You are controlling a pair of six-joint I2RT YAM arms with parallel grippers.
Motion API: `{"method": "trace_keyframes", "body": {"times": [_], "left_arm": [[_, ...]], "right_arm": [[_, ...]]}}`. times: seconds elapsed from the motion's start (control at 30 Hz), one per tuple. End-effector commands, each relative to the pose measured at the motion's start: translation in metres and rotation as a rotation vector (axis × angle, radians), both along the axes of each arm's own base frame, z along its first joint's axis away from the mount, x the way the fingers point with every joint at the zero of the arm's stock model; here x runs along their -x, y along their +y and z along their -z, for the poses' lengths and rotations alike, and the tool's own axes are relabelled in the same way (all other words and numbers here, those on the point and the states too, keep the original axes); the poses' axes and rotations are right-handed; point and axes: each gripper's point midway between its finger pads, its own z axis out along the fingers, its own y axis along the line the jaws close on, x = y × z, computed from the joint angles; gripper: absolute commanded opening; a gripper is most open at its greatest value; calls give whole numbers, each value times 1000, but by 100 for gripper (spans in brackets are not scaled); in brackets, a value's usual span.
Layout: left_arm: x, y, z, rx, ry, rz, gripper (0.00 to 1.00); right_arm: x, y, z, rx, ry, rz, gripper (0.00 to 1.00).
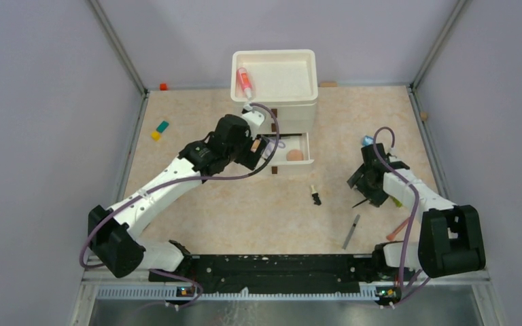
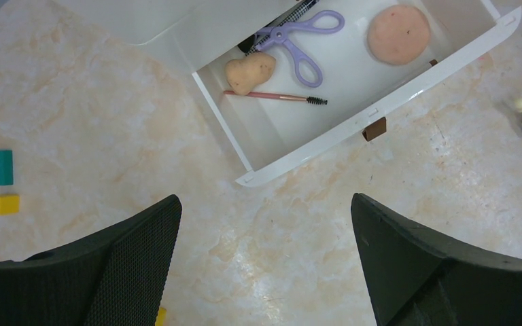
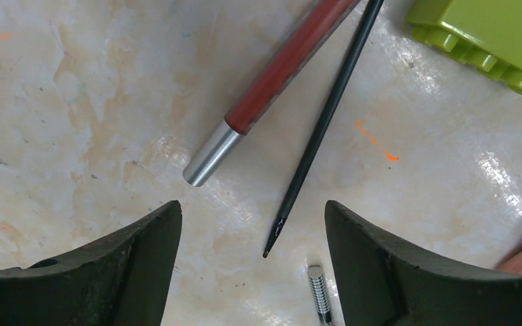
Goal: Organize the makeup
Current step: Pick up the makeup brush from the center of the board.
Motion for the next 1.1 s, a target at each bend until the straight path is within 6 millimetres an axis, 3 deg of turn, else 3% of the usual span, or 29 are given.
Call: {"method": "trace_keyframes", "body": {"times": [0.0,0.23,0.5,1.07], "left_arm": [[-5,0,-20,32,-90,9,99],[-5,2,-15,25,-84,8,99],[-5,4,-12,17,-81,7,99],[-4,4,-6,10,-69,15,99]], "right_arm": [[1,-3,-9,-9,-42,37,74],[12,-10,-15,-3,-83,88,63],[11,-24,-6,10,-44,136,51],[6,-32,15,-7,-15,145,43]]}}
